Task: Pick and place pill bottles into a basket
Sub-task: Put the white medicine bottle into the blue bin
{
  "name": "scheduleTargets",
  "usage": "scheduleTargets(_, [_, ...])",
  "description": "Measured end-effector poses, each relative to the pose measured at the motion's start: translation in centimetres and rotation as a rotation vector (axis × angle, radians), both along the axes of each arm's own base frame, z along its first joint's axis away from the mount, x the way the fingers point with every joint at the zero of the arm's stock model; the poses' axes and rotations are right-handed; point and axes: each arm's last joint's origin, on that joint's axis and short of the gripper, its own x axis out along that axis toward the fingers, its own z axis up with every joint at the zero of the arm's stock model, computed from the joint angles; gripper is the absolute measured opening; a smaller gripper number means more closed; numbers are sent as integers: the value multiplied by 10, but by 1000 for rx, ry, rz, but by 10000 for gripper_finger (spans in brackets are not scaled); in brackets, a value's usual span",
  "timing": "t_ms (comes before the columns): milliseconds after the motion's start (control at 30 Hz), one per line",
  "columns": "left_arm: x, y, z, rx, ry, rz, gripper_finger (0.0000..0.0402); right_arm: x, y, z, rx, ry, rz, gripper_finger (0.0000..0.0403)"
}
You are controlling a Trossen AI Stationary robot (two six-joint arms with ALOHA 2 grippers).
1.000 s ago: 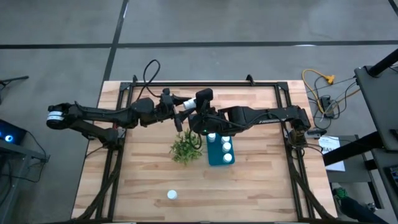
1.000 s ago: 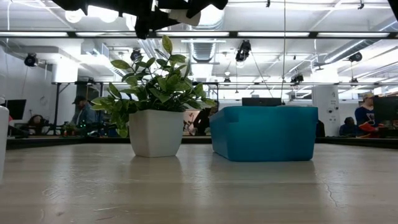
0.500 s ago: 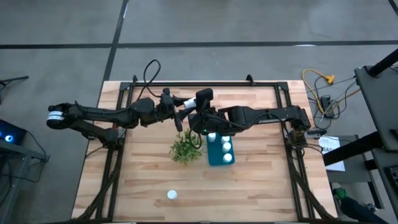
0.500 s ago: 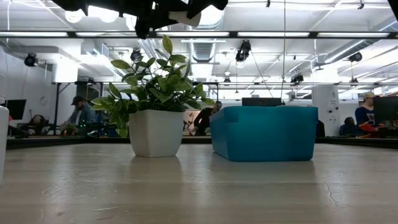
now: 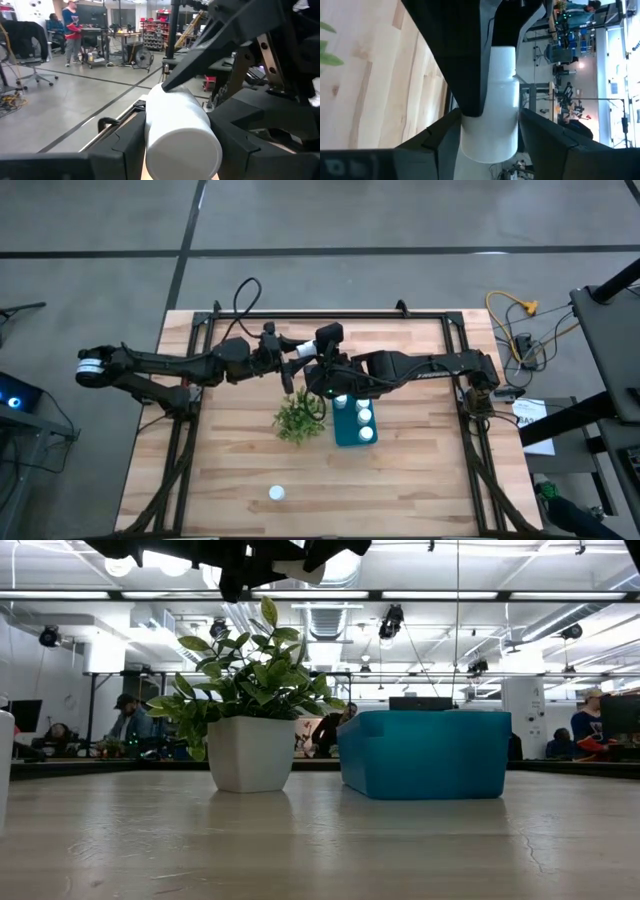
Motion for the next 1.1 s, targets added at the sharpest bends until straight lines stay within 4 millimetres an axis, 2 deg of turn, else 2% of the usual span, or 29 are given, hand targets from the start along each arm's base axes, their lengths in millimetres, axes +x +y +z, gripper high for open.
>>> scheduleTargets(167, [0,0,1,2,-1,-5,163,-12,-1,9,23,4,-25,212])
scheduleTargets(367, [0,0,-1,10,22,-6,163,-39,-5,27,110,-30,-74,231])
scheduleTargets(533, [3,-1,3,44,126,-46,163,-58,-8,24,225,9,-163,235])
scheduleTargets(800, [29,-2,23,101,384,-151,163,-83,-15,22,281,3,-333,232])
scheduleTargets(967, [50,-1,20,111,595,-189,163,-99,-20,15,303,-22,-404,230])
scheduleTargets(1100, [64,0,19,105,696,-202,163,-117,-26,4,321,-55,-457,230])
